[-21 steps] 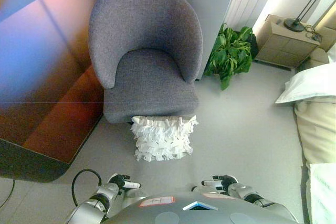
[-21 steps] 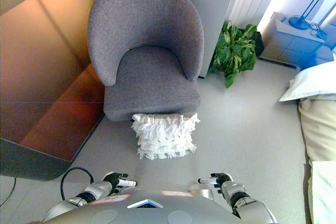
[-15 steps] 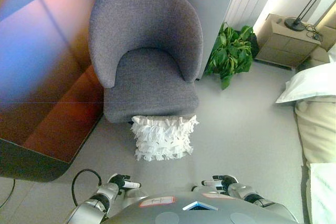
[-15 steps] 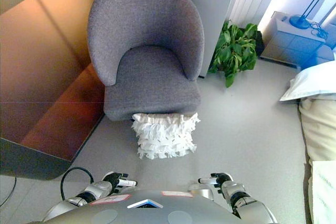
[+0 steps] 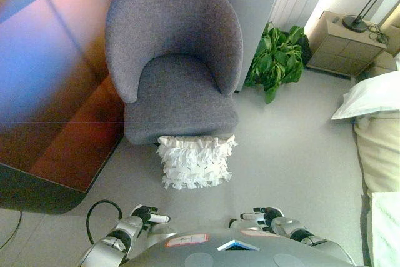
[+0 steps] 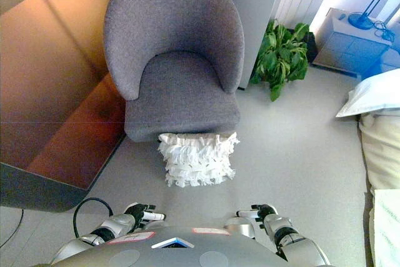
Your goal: Pick up the pillow and put it on the sofa.
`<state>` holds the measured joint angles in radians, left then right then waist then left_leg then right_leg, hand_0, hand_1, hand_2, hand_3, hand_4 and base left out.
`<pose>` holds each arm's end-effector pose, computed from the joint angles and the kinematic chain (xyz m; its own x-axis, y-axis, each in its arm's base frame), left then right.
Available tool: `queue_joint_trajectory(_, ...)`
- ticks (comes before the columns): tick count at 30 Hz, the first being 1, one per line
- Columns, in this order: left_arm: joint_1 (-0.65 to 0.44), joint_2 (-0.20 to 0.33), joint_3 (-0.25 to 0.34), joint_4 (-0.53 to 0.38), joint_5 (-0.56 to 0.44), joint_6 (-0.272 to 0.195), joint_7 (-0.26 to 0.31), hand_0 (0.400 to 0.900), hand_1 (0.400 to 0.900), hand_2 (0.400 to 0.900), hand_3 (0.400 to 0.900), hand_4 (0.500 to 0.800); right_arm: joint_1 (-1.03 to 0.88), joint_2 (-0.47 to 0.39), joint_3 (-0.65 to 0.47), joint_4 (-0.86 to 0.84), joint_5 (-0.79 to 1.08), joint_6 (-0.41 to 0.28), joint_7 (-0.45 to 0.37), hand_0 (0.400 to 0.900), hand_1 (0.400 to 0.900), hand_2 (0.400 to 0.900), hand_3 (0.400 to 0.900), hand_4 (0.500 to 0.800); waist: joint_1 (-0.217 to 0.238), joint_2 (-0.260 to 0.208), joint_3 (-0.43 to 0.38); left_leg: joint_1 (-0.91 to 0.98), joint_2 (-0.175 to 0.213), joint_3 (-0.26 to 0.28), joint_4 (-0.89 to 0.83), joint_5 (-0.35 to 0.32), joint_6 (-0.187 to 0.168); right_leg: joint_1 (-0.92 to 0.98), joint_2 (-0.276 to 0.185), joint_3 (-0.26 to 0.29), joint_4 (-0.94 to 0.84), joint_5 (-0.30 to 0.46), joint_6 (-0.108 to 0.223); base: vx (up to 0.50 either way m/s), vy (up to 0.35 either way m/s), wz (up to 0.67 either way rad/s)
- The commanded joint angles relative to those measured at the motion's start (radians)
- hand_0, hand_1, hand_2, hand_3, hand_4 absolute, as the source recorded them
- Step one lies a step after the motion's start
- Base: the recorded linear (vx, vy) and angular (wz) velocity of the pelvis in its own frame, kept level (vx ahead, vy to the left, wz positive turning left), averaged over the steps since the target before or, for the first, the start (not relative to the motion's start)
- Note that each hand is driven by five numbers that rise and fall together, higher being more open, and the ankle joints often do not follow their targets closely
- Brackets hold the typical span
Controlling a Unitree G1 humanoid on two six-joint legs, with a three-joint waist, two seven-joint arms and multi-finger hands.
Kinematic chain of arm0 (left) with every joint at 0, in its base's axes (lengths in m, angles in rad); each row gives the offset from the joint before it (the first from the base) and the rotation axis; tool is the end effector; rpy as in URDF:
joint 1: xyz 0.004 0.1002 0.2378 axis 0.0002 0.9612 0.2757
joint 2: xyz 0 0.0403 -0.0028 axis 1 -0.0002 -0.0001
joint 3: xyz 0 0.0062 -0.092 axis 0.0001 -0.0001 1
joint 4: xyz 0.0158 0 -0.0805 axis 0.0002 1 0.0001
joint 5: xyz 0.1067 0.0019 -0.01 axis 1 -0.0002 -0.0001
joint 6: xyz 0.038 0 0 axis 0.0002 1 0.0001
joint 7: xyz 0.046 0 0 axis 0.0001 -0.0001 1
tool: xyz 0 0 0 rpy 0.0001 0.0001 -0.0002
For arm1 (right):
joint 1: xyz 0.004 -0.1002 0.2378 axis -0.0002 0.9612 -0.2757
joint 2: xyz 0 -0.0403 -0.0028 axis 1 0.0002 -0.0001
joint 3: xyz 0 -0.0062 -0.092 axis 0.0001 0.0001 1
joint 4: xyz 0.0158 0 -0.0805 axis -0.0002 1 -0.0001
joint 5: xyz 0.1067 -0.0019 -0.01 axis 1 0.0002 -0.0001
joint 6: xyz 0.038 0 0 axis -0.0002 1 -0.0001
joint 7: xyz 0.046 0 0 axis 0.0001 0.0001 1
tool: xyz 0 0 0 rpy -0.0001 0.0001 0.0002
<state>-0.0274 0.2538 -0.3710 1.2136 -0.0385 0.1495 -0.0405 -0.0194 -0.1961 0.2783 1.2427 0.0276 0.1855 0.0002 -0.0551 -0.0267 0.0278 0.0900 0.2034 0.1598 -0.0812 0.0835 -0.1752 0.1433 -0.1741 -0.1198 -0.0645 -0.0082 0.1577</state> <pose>0.0767 0.2137 -0.1125 0.2033 0.1294 -0.9705 0.3383 0.9209 0.1937 0.0689 -0.2016 -0.1169 0.1542 -0.1489 -0.9768 -0.2514 0.9501 -0.1845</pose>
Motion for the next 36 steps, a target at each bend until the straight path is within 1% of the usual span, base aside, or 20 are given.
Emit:
queue_joint_trajectory(1, -0.037, -0.024, -0.012, 0.028, -0.015, -0.009, 0.017, 0.900, 0.900, 0.900, 0.900, 0.800, -0.028, -0.028, 0.043, 0.050, -0.032, 0.015, -0.019, 0.900, 0.900, 0.900, 0.900, 0.800, -0.002, 0.046, 0.036, 0.031, -0.152, 0.011, -0.006, -0.073, 0.159, -0.055, 0.130, -0.029, 0.066, -0.008, -0.085, 0.02, -0.068, 0.00)
queue_joint_trajectory(6, -0.038, -0.018, -0.003, 0.025, -0.064, -0.022, 0.039, 0.900, 0.900, 0.900, 0.900, 0.800, -0.033, -0.027, 0.042, 0.046, -0.020, 0.012, -0.034, 0.900, 0.900, 0.900, 0.900, 0.800, -0.008, 0.043, 0.047, 0.032, -0.136, 0.008, -0.002, -0.063, 0.159, -0.075, 0.154, -0.006, 0.120, -0.041, -0.102, 0.04, -0.106, 0.01)
queue_joint_trajectory(8, -0.041, -0.015, 0.007, 0.019, -0.087, -0.052, 0.046, 0.900, 0.900, 0.900, 0.900, 0.800, -0.035, -0.031, 0.041, 0.043, -0.021, 0.015, -0.036, 0.900, 0.900, 0.900, 0.900, 0.800, -0.013, 0.033, 0.055, 0.019, -0.118, 0.001, 0.048, -0.067, 0.152, -0.087, 0.170, 0.020, 0.142, -0.051, -0.115, 0.05, -0.150, 0.03)
queue_joint_trajectory(10, -0.048, -0.016, 0.024, 0.008, -0.126, -0.096, 0.069, 0.900, 0.900, 0.900, 0.900, 0.800, -0.036, -0.037, 0.044, 0.041, -0.040, 0.019, -0.023, 0.900, 0.900, 0.900, 0.900, 0.800, -0.014, 0.000, 0.070, -0.037, -0.089, 0.017, 0.218, -0.104, 0.149, -0.106, 0.158, 0.016, 0.177, -0.060, -0.138, 0.04, -0.157, -0.10)
queue_joint_trajectory(11, -0.051, -0.015, 0.031, 0.002, -0.145, -0.118, 0.075, 0.900, 0.900, 0.900, 0.900, 0.800, -0.035, -0.041, 0.049, 0.036, -0.056, 0.023, -0.015, 0.900, 0.900, 0.900, 0.900, 0.800, -0.007, -0.011, 0.083, -0.086, -0.077, 0.005, 0.307, -0.088, 0.149, -0.106, 0.157, 0.016, 0.193, -0.064, -0.151, 0.07, -0.137, -0.21)
queue_joint_trajectory(12, -0.059, -0.018, 0.039, -0.012, -0.159, -0.159, 0.085, 0.900, 0.900, 0.900, 0.900, 0.800, -0.032, -0.049, 0.061, 0.026, -0.066, 0.033, -0.009, 0.900, 0.900, 0.900, 0.900, 0.800, 0.009, -0.014, 0.110, -0.176, -0.063, 0.002, 0.380, -0.034, 0.142, -0.093, 0.170, 0.026, 0.210, -0.073, -0.164, 0.10, -0.094, -0.18)
queue_joint_trajectory(14, -0.065, -0.020, 0.041, -0.024, -0.163, -0.197, 0.100, 0.900, 0.900, 0.900, 0.900, 0.800, -0.032, -0.055, 0.059, 0.037, -0.053, 0.038, -0.013, 0.900, 0.900, 0.900, 0.900, 0.800, 0.021, -0.007, 0.139, -0.218, -0.054, 0.040, 0.353, -0.018, 0.134, -0.068, 0.178, 0.023, 0.224, -0.091, -0.160, 0.19, 0.013, -0.02)
queue_joint_trajectory(15, -0.061, -0.017, 0.048, -0.030, -0.174, -0.214, 0.103, 0.900, 0.900, 0.900, 0.900, 0.800, -0.029, -0.062, 0.044, 0.049, -0.059, 0.029, -0.008, 0.900, 0.900, 0.900, 0.900, 0.800, 0.032, 0.012, 0.148, -0.246, -0.039, 0.078, 0.269, 0.040, 0.109, -0.038, 0.192, 0.010, 0.218, -0.109, -0.155, 0.30, 0.081, 0.01)
queue_joint_trajectory(16, -0.055, -0.016, 0.054, -0.028, -0.177, -0.222, 0.107, 0.900, 0.900, 0.900, 0.900, 0.800, -0.025, -0.066, 0.037, 0.052, -0.069, 0.025, -0.002, 0.900, 0.900, 0.900, 0.900, 0.800, 0.040, 0.021, 0.151, -0.254, -0.037, 0.087, 0.220, 0.074, 0.096, -0.017, 0.199, 0.004, 0.217, -0.124, -0.152, 0.37, 0.095, -0.06)
queue_joint_trajectory(18, -0.037, -0.013, 0.069, -0.011, -0.193, -0.251, 0.130, 0.900, 0.900, 0.900, 0.900, 0.800, -0.011, -0.070, 0.026, 0.063, -0.064, 0.007, -0.004, 0.900, 0.900, 0.900, 0.900, 0.800, 0.066, 0.041, 0.149, -0.291, -0.039, 0.088, 0.090, 0.138, 0.076, 0.043, 0.221, 0.008, 0.231, -0.185, -0.149, 0.47, 0.115, -0.16)
queue_joint_trajectory(20, -0.018, -0.018, 0.096, 0.014, -0.177, -0.265, 0.145, 0.900, 0.900, 0.900, 0.900, 0.800, 0.001, -0.069, 0.013, 0.068, -0.059, -0.006, -0.009, 0.900, 0.900, 0.900, 0.900, 0.800, 0.087, 0.046, 0.136, -0.317, -0.041, 0.074, 0.043, 0.151, 0.078, 0.088, 0.224, 0.016, 0.249, -0.243, -0.149, 0.49, 0.128, -0.21)
queue_joint_trajectory(22, -0.012, -0.020, 0.124, 0.030, -0.177, -0.250, 0.151, 0.900, 0.900, 0.900, 0.900, 0.800, -0.001, -0.060, 0.008, 0.076, -0.058, -0.008, -0.019, 0.900, 0.900, 0.900, 0.900, 0.800, 0.086, 0.038, 0.123, -0.308, -0.045, 0.115, 0.024, 0.111, 0.098, 0.097, 0.198, 0.013, 0.293, -0.269, -0.130, 0.42, 0.152, -0.16)
queue_joint_trajectory(23, -0.013, -0.016, 0.138, 0.046, -0.168, -0.240, 0.158, 0.900, 0.900, 0.900, 0.900, 0.800, -0.002, -0.053, 0.001, 0.078, -0.050, -0.011, -0.025, 0.900, 0.900, 0.900, 0.900, 0.800, 0.086, 0.037, 0.112, -0.309, -0.034, 0.111, 0.049, 0.111, 0.101, 0.098, 0.184, 0.014, 0.330, -0.289, -0.123, 0.47, 0.138, -0.10)
queue_joint_trajectory(24, -0.015, -0.012, 0.142, 0.050, -0.154, -0.233, 0.160, 0.900, 0.900, 0.900, 0.900, 0.800, 0.003, -0.050, -0.007, 0.077, -0.041, -0.014, -0.031, 0.900, 0.900, 0.900, 0.900, 0.800, 0.081, 0.025, 0.107, -0.312, -0.043, 0.104, 0.083, 0.099, 0.097, 0.109, 0.166, 0.011, 0.348, -0.315, -0.121, 0.48, 0.101, -0.15)
queue_joint_trajectory(26, -0.022, -0.003, 0.147, 0.053, -0.121, -0.227, 0.154, 0.900, 0.900, 0.900, 0.900, 0.800, 0.015, -0.040, -0.021, 0.076, -0.044, -0.040, -0.032, 0.900, 0.900, 0.900, 0.900, 0.800, 0.084, 0.022, 0.098, -0.347, -0.019, 0.100, 0.204, 0.103, 0.102, 0.116, 0.157, -0.006, 0.353, -0.292, -0.120, 0.38, 0.049, -0.03)
queue_joint_trajectory(28, -0.037, 0.000, 0.136, 0.050, -0.121, -0.220, 0.146, 0.900, 0.900, 0.900, 0.900, 0.800, 0.012, -0.038, -0.013, 0.071, -0.063, -0.089, -0.028, 0.900, 0.900, 0.900, 0.900, 0.800, 0.081, 0.002, 0.097, -0.359, -0.026, 0.086, 0.272, 0.070, 0.098, 0.120, 0.120, -0.021, 0.359, -0.303, -0.114, 0.30, 0.075, -0.01)
queue_joint_trajectory(29, -0.046, -0.001, 0.132, 0.053, -0.125, -0.223, 0.144, 0.900, 0.900, 0.900, 0.900, 0.800, 0.001, -0.039, -0.006, 0.061, -0.077, -0.101, -0.037, 0.900, 0.900, 0.900, 0.900, 0.800, 0.088, 0.015, 0.097, -0.383, -0.003, 0.079, 0.302, 0.077, 0.105, 0.112, 0.126, -0.020, 0.347, -0.288, -0.122, 0.22, 0.097, -0.16)
queue_joint_trajectory(31, -0.052, -0.003, 0.126, 0.051, -0.136, -0.230, 0.143, 0.900, 0.900, 0.900, 0.900, 0.800, -0.021, -0.048, 0.010, 0.040, -0.087, -0.129, -0.042, 0.900, 0.900, 0.900, 0.900, 0.800, 0.094, 0.014, 0.102, -0.430, 0.022, 0.076, 0.375, 0.069, 0.100, 0.116, 0.114, -0.027, 0.339, -0.297, -0.133, 0.22, 0.089, -0.08)
queue_joint_trajectory(33, -0.049, -0.004, 0.124, 0.048, -0.139, -0.236, 0.139, 0.900, 0.900, 0.900, 0.900, 0.800, -0.040, -0.053, 0.023, 0.014, -0.099, -0.134, -0.034, 0.900, 0.900, 0.900, 0.900, 0.800, 0.094, -0.001, 0.108, -0.456, 0.030, 0.071, 0.458, 0.035, 0.091, 0.126, 0.084, -0.028, 0.350, -0.311, -0.126, 0.28, 0.118, 0.03)
queue_joint_trajectory(36, -0.043, -0.004, 0.131, 0.043, -0.122, -0.249, 0.127, 0.900, 0.900, 0.900, 0.900, 0.800, -0.049, -0.055, 0.023, 0.006, -0.128, -0.130, -0.020, 0.900, 0.900, 0.900, 0.900, 0.800, 0.104, -0.014, 0.101, -0.449, 0.029, 0.086, 0.503, -0.023, 0.114, 0.144, 0.061, -0.034, 0.367, -0.312, -0.100, 0.31, 0.163, 0.03)
